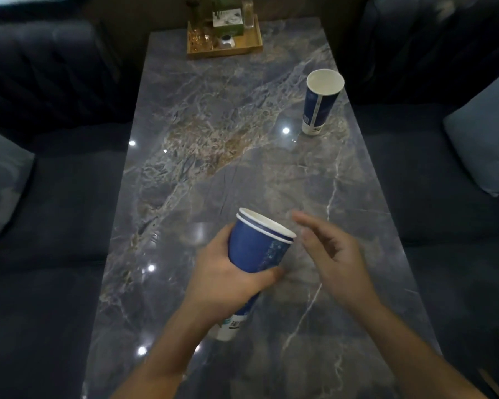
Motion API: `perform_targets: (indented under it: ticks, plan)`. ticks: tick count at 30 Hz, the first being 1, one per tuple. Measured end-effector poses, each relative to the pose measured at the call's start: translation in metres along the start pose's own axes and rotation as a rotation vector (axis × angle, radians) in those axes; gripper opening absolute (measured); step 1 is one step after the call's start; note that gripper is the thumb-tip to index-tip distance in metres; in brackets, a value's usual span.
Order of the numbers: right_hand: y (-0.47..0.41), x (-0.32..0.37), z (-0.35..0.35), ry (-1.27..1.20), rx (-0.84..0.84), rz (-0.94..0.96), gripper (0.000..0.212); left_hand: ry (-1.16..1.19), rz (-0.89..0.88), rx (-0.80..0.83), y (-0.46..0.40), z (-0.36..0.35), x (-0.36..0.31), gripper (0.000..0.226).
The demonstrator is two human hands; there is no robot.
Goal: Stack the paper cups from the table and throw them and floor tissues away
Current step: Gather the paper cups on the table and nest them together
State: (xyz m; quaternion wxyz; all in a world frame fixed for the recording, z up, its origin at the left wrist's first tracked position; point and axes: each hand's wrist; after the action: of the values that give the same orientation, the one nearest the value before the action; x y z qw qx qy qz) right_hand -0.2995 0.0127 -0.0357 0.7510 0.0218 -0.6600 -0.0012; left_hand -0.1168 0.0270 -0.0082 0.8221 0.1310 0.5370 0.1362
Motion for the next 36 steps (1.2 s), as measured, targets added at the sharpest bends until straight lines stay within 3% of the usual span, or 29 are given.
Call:
perform_targets:
  ticks: [5,8,11,18,24,29,36]
  plan:
    - [-0.076,-0.013,0.026,0.230,-0.153,0.028,0.039,-0.065,-0.050,-0.041,-0.016,0.003,0.005,0.060]
    - [-0.134,-0.008,0.038,0.420,-0.233,0.170,0.051,-0.090,-0.090,-0.048,-0.025,0.007,0.004,0.058]
    - [-0.200,0.000,0.048,0.599,-0.196,0.250,0.061,-0.127,-0.117,-0.082,-0.034,0.009,0.002,0.063]
    - [-0.324,0.004,0.061,1.273,-0.109,0.289,0.077,-0.174,-0.156,-0.075,-0.062,0.012,-0.002,0.080]
    - [-0.358,-0.039,0.051,1.378,0.038,0.036,0.071,-0.180,-0.178,-0.074,-0.082,0.005,-0.007,0.075]
    - [-0.359,-0.040,0.049,1.329,-0.009,0.039,0.047,-0.170,-0.149,-0.051,-0.082,-0.004,0.000,0.076]
    - [-0.359,-0.042,0.054,1.322,0.005,0.062,0.038,-0.139,-0.140,-0.065,-0.071,-0.004,0.000,0.075]
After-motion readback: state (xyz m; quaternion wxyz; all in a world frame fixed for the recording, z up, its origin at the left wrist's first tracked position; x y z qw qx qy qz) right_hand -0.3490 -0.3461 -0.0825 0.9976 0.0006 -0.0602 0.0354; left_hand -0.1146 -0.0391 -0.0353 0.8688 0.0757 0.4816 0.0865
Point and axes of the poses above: each hand's wrist, its own y-axis away from the middle knuckle, its own z-axis out of the back of the hand, x = y × z, and after that the axes turned 1 degree about z, right-handed
